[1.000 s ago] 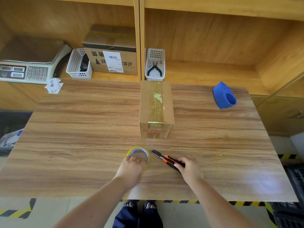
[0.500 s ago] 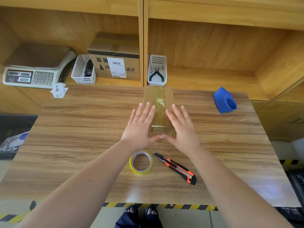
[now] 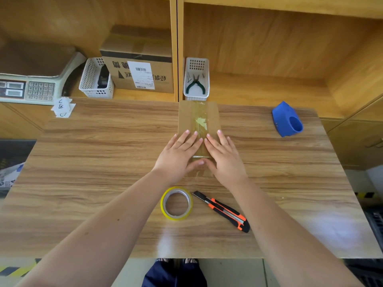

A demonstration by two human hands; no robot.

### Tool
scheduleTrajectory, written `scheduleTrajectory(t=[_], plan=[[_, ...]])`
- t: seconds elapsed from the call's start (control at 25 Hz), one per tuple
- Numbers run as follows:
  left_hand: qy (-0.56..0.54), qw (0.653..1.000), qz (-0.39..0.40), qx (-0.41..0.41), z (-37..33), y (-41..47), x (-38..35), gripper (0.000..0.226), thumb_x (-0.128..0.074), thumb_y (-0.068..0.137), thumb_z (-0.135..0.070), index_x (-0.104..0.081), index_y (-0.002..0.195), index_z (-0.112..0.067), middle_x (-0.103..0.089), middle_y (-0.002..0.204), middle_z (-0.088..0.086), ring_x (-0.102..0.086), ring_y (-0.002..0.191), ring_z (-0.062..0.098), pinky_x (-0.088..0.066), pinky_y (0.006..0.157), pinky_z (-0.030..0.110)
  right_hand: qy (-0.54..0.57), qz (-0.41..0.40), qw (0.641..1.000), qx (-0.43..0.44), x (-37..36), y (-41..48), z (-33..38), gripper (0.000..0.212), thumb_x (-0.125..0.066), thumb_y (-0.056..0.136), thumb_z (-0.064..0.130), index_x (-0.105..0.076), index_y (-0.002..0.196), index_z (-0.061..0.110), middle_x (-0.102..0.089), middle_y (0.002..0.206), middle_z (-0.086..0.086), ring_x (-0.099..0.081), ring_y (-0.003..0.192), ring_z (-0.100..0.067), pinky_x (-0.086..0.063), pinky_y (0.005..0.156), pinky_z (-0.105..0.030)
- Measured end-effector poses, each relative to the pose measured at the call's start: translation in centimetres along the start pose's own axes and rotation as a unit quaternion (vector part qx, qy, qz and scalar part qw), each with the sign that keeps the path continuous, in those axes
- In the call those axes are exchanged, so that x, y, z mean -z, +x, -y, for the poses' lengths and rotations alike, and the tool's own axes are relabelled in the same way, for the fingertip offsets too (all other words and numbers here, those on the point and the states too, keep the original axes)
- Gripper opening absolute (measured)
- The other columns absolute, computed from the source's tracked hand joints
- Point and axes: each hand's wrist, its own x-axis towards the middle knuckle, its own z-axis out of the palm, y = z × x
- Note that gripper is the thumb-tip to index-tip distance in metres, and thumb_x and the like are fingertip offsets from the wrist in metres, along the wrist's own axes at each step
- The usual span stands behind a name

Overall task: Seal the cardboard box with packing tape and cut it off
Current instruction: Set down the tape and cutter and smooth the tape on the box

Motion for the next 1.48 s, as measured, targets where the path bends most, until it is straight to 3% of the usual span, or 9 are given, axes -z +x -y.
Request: scheduleTrajectory(t=[0.16,0.44,0.56,0.72,0.92,1.0,1.16,1.32,1.48], plan=[[-0.025,0.999,-0.042,0.008,0.3,0.1,-1.1,0.080,-0.017,0.085,-0.067,-0.028,0.153,-0.026,-0.026,0.162,-0.001,-0.018,0.150,0.020,-0.021,0.121,0.044,-0.028,-0.024,0.999,0.022,-0.8,0.0,-0.2,0.061,-0.040,0.094,0.045,-0.049,0.137,0.003,-0.048,0.147,-0.009,-0.028,0.144,-0.033,-0.019,0.117,-0.049],[-0.011,0.995,-0.096,0.005,0.4,0.4,-2.2,0.071,-0.062,0.082,-0.049,-0.044,0.145,-0.022,-0.045,0.152,0.002,-0.039,0.142,0.025,-0.038,0.110,0.052,-0.019,-0.050,0.998,0.039,-1.5,0.0,-0.4,0.060,-0.066,0.087,0.030,-0.049,0.135,-0.002,-0.049,0.144,-0.017,-0.034,0.140,-0.038,-0.027,0.114,-0.053],[0.000,0.995,-0.100,-0.001,0.5,0.5,-2.1,0.072,-0.062,0.082,-0.049,-0.044,0.146,-0.023,-0.045,0.152,0.002,-0.038,0.142,0.025,-0.033,0.113,0.055,-0.020,-0.042,0.998,0.041,-1.5,0.1,-0.5,0.062,-0.068,0.086,0.029,-0.049,0.134,-0.003,-0.049,0.143,-0.018,-0.036,0.139,-0.038,-0.026,0.114,-0.054],[0.028,0.998,-0.058,0.005,0.4,0.4,-1.3,0.074,-0.059,0.088,-0.048,-0.028,0.152,-0.029,-0.029,0.160,-0.003,-0.022,0.149,0.019,-0.012,0.121,0.053,-0.065,0.010,0.997,0.048,-0.9,0.2,-0.8,0.066,-0.070,0.085,0.026,-0.044,0.140,0.001,-0.043,0.149,-0.014,-0.031,0.143,-0.032,-0.020,0.117,-0.052],[0.011,1.000,-0.005,0.016,0.2,0.1,-0.2,0.077,-0.054,0.094,-0.042,-0.007,0.155,-0.033,-0.006,0.165,-0.009,-0.001,0.152,0.013,-0.003,0.122,0.048,-0.068,0.086,0.993,0.036,0.6,0.0,-0.9,0.068,-0.057,0.094,0.025,-0.022,0.151,0.013,-0.020,0.161,-0.002,-0.007,0.150,-0.024,0.000,0.120,-0.047],[-0.016,1.000,0.008,0.025,0.1,0.0,0.1,0.081,-0.055,0.091,-0.048,-0.007,0.155,-0.034,-0.005,0.165,-0.009,0.001,0.152,0.011,0.000,0.122,0.047,-0.079,0.093,0.992,0.016,1.0,-0.1,-0.5,0.072,-0.056,0.093,0.035,-0.019,0.152,0.016,-0.016,0.162,0.003,-0.002,0.150,-0.023,0.004,0.119,-0.052],[0.001,0.999,0.007,0.042,-1.0,0.1,0.8,0.085,-0.045,0.086,-0.069,-0.014,0.155,-0.031,-0.011,0.165,-0.005,-0.004,0.152,0.012,0.007,0.122,0.048,-0.102,0.066,0.993,0.001,1.0,0.1,0.8,0.080,-0.064,0.083,0.050,-0.037,0.146,0.009,-0.033,0.156,-0.005,-0.017,0.148,-0.026,-0.003,0.119,-0.056],[0.074,0.997,0.004,0.038,-1.4,0.4,1.2,0.081,-0.039,0.089,-0.067,-0.015,0.156,-0.027,-0.017,0.164,-0.001,-0.010,0.152,0.016,0.009,0.121,0.050,-0.131,0.032,0.991,-0.001,0.3,-0.1,1.0,0.076,-0.071,0.076,0.048,-0.052,0.135,0.004,-0.053,0.142,-0.011,-0.043,0.137,-0.033,-0.023,0.114,-0.059],[0.102,0.994,0.004,0.031,-1.3,0.6,1.0,0.075,-0.036,0.094,-0.061,-0.015,0.155,-0.025,-0.019,0.164,0.000,-0.012,0.151,0.017,0.007,0.122,0.047,-0.135,-0.003,0.991,0.013,-0.2,0.2,0.7,0.065,-0.073,0.077,0.043,-0.059,0.128,0.004,-0.060,0.134,-0.012,-0.052,0.129,-0.032,-0.030,0.110,-0.058]])
